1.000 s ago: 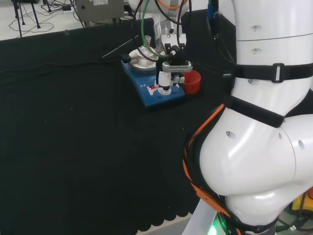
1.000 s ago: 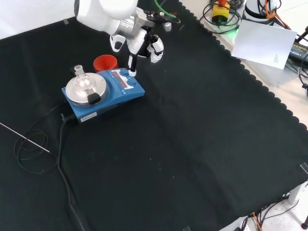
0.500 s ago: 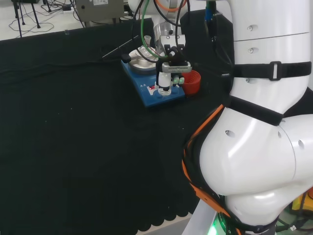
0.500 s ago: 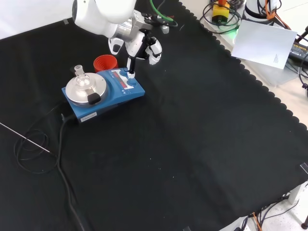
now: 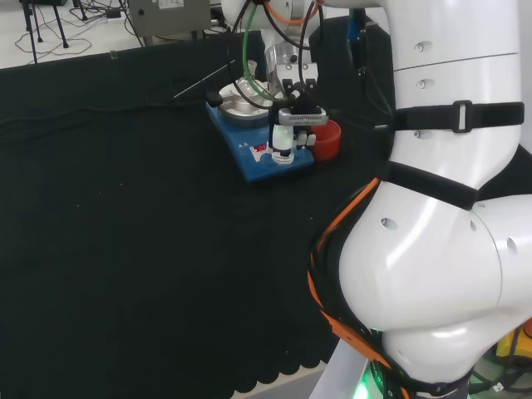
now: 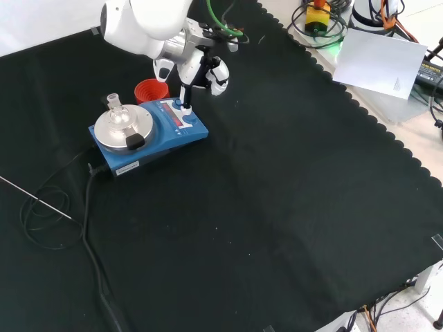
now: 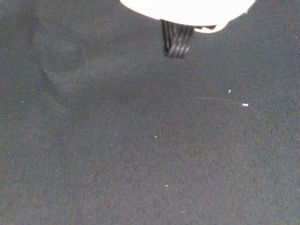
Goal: Turn on the heater.
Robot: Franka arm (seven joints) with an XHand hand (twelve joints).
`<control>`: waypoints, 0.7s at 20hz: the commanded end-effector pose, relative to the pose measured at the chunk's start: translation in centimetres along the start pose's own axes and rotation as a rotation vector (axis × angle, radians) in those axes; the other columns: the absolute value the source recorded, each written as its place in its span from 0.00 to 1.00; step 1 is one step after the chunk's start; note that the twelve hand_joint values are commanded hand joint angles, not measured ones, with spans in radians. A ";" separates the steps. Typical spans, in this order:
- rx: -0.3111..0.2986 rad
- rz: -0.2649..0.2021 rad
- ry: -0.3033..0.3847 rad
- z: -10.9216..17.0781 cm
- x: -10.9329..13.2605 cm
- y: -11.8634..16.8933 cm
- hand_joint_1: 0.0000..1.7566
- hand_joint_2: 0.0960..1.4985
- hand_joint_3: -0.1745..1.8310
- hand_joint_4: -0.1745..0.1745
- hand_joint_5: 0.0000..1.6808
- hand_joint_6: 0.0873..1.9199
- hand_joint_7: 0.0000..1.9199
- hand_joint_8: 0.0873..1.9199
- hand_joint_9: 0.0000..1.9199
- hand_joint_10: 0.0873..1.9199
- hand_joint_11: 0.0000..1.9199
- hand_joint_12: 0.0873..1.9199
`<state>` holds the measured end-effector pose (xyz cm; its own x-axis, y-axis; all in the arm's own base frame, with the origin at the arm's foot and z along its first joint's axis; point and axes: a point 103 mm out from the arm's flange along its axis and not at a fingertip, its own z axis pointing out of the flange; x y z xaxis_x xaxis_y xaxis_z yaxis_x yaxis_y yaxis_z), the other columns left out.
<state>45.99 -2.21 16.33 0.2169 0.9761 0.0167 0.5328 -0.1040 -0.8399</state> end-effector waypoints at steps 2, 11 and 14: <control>0.003 0.001 0.005 0.0 -0.2 0.2 0.83 0.38 0.62 0.39 0.22 0.00 0.90 0.75 0.95 0.75 0.88 0.81; 0.007 -0.008 0.010 0.0 -0.3 0.3 0.83 0.38 0.62 0.39 0.23 0.00 0.90 0.75 0.95 0.75 0.88 0.81; 0.012 -0.006 0.010 0.2 -0.4 0.5 0.83 0.38 0.62 0.39 0.23 0.00 0.90 0.75 0.95 0.75 0.88 0.81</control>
<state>46.10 -2.56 15.98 0.2219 0.9747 0.0283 0.5298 -0.0961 -0.8427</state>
